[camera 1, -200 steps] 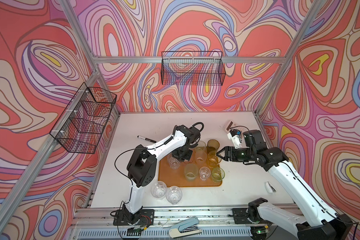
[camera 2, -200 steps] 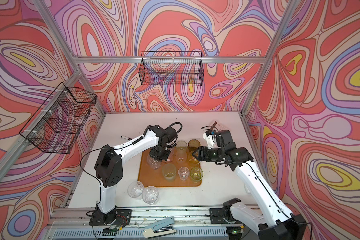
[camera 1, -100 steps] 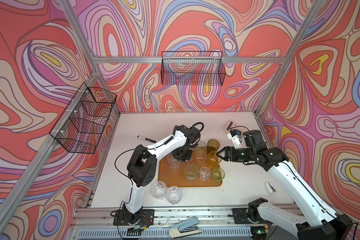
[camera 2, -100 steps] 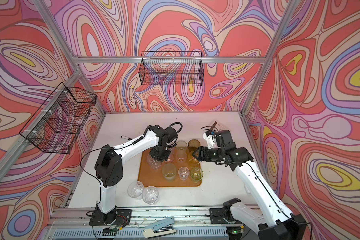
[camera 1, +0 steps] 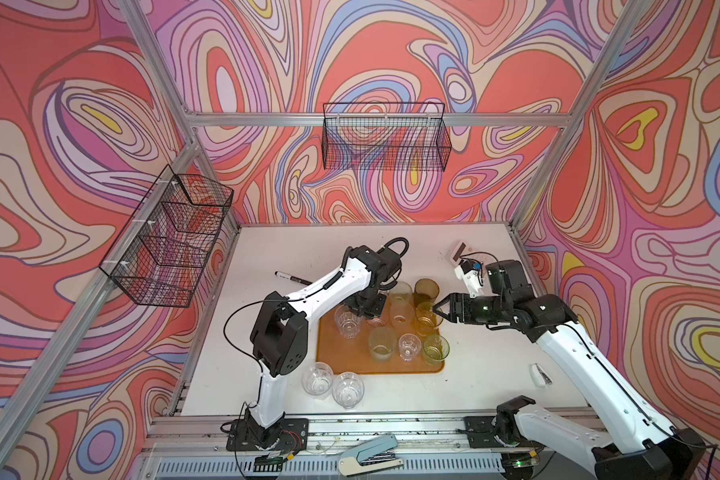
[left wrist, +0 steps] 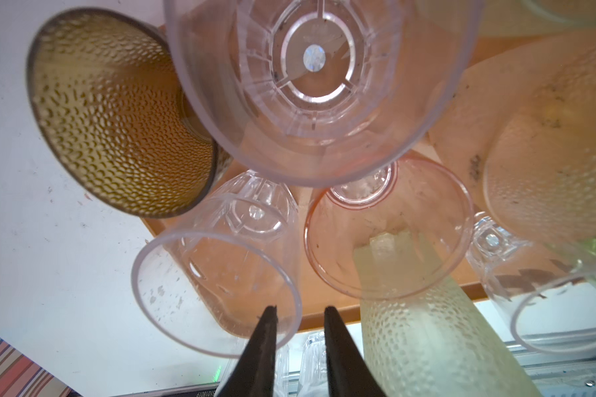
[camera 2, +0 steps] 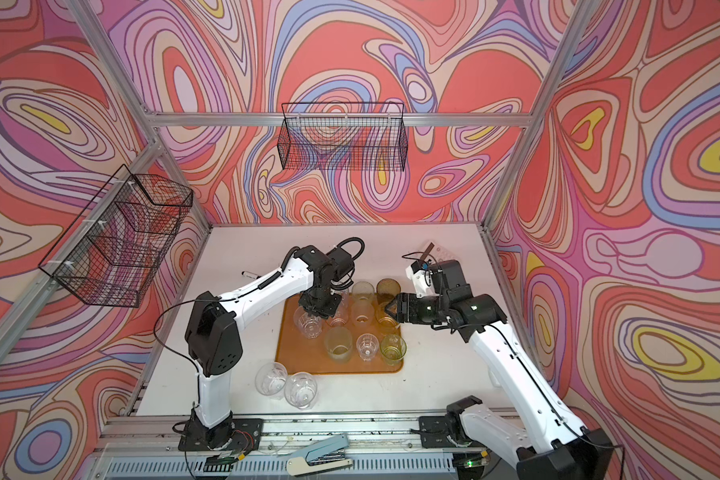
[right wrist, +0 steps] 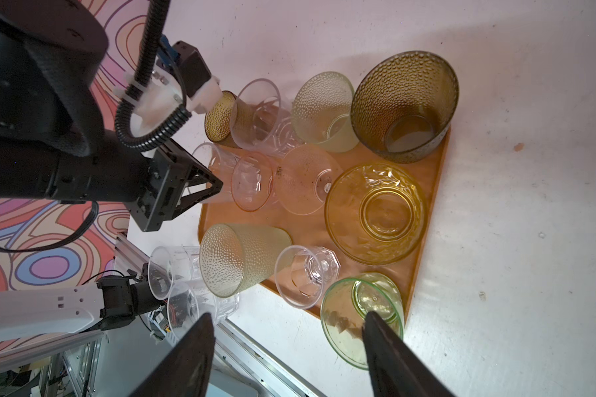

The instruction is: Place the glasses into the tray

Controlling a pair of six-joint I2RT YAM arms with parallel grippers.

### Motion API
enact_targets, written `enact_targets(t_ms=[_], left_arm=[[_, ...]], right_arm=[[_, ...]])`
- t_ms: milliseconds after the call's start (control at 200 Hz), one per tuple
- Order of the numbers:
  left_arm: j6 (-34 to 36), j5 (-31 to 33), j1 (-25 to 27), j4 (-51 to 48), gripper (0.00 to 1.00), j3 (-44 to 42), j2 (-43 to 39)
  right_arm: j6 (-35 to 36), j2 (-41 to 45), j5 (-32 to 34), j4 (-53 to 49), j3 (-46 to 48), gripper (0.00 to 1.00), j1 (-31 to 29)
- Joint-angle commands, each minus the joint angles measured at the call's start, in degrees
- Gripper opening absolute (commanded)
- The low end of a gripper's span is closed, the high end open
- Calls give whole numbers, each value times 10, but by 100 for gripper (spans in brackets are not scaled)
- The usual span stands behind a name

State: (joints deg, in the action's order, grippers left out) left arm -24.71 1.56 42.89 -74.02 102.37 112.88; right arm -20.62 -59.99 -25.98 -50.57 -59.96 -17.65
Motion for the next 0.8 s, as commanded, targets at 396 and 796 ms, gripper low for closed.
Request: enact_targets(t_ms=[396, 796], left_arm=[[-20, 13, 4, -58, 28, -3, -104], [-70, 27, 2, -88, 29, -91, -213]], right_arm=[[-1, 12, -2, 16, 7, 71, 1], [-3, 18, -3, 21, 11, 71, 1]])
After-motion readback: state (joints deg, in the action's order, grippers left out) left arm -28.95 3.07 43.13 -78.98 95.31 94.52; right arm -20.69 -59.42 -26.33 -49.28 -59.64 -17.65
